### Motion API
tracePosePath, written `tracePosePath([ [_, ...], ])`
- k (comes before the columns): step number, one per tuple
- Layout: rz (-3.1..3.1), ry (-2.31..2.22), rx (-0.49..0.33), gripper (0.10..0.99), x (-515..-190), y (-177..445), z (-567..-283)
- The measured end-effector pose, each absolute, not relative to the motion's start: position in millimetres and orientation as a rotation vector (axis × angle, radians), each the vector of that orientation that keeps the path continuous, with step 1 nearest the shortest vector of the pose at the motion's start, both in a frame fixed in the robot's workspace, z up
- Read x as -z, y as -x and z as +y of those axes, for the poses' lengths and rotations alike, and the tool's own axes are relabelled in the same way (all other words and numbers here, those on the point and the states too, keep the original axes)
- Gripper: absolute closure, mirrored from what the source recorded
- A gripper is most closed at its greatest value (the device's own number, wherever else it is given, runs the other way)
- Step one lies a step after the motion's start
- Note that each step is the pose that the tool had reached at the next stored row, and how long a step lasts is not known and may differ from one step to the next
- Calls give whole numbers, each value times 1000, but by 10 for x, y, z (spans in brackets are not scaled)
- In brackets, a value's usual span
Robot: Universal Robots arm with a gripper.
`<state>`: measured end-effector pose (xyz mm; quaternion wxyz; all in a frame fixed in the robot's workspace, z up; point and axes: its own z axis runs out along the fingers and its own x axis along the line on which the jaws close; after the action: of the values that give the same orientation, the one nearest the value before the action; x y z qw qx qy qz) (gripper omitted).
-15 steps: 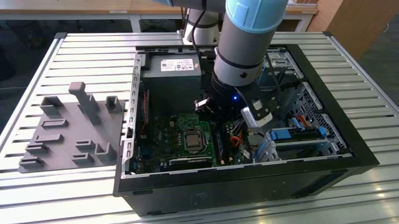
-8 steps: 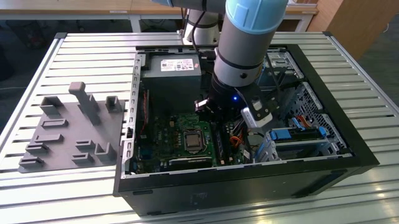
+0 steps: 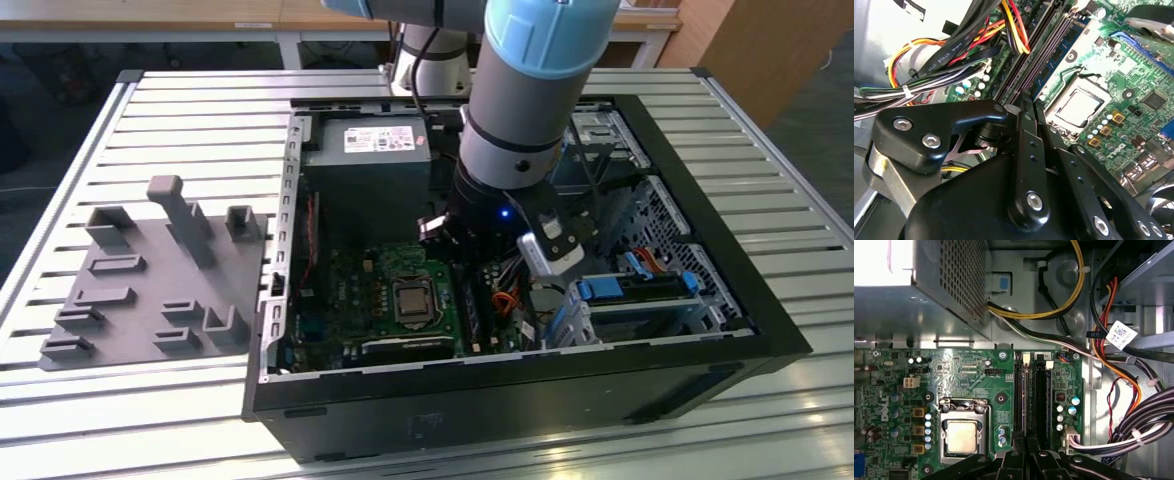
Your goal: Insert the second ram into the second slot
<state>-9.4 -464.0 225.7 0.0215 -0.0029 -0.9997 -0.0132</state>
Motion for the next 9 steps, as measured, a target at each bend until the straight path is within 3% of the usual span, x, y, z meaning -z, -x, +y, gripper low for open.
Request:
tracePosePath([
  [9, -3098, -1, 41, 949, -2224, 93, -4640],
])
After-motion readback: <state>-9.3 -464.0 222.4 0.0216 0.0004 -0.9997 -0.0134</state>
